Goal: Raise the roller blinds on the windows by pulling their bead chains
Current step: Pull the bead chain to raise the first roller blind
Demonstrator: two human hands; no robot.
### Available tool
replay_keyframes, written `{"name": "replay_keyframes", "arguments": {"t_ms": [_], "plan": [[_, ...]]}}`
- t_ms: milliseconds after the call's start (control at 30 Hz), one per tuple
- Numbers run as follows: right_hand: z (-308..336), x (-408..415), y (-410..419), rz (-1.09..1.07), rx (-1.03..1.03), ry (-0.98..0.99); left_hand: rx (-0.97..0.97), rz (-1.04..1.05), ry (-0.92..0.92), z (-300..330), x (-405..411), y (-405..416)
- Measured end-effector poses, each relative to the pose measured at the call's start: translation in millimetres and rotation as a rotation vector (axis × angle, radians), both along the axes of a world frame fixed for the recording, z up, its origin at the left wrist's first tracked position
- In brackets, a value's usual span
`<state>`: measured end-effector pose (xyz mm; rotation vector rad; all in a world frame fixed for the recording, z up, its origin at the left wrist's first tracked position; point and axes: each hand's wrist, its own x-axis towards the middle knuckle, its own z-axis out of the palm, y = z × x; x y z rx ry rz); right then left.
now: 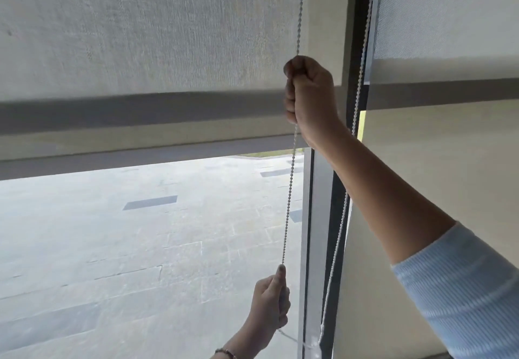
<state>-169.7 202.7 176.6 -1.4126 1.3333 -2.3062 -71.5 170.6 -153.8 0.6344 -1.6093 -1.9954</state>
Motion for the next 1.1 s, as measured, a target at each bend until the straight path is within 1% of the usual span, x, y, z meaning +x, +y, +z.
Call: {"name": "replay_keyframes", "arguments": {"t_ms": [100, 167, 233, 300, 333, 367, 433, 533, 633, 700, 833, 1000, 1100], "plan": [[-14, -1, 2, 0.005, -0.019, -0.011, -0.006, -0.035, -0.020, -8, 3, -2], [-23, -1, 4, 0.012, -0.037, 0.007, -0.070, -0.069, -0.064, -5, -6, -10], [-30, -1, 6, 0.012, -0.056, 0.025, -0.174, -0.094, -0.120, 13, -21, -21], [-35, -1, 6, -0.003, -0.071, 0.043, -0.261, -0.042, -0.137, 54, -35, -34], [-39, -1, 5, -0.023, -0.078, 0.060, -0.285, -0.008, -0.096, 83, -40, -38], [-44, -1, 4, -0.047, -0.084, 0.084, -0.312, 0.031, -0.009, 116, -42, -41], [-56, -2, 0, -0.115, -0.078, 0.129, -0.357, 0.072, 0.221, 184, -42, -40], [-69, -3, -5, -0.195, -0.051, 0.114, -0.392, 0.024, 0.498, 273, -38, -35], [-72, -1, -5, -0.222, -0.030, 0.136, -0.430, -0.025, 0.623, 344, -31, -27], [-75, 2, -4, -0.203, -0.029, 0.139, -0.432, -0.094, 0.662, 371, -28, -20], [-80, 10, -9, -0.182, -0.033, 0.129, -0.398, -0.156, 0.685, 386, -30, -6], [-96, 15, -11, -0.206, -0.021, 0.190, -0.317, -0.122, 0.715, 369, -33, -7], [-106, 14, -10, -0.223, 0.000, 0.202, -0.306, -0.120, 0.721, 360, -34, -10]]}}
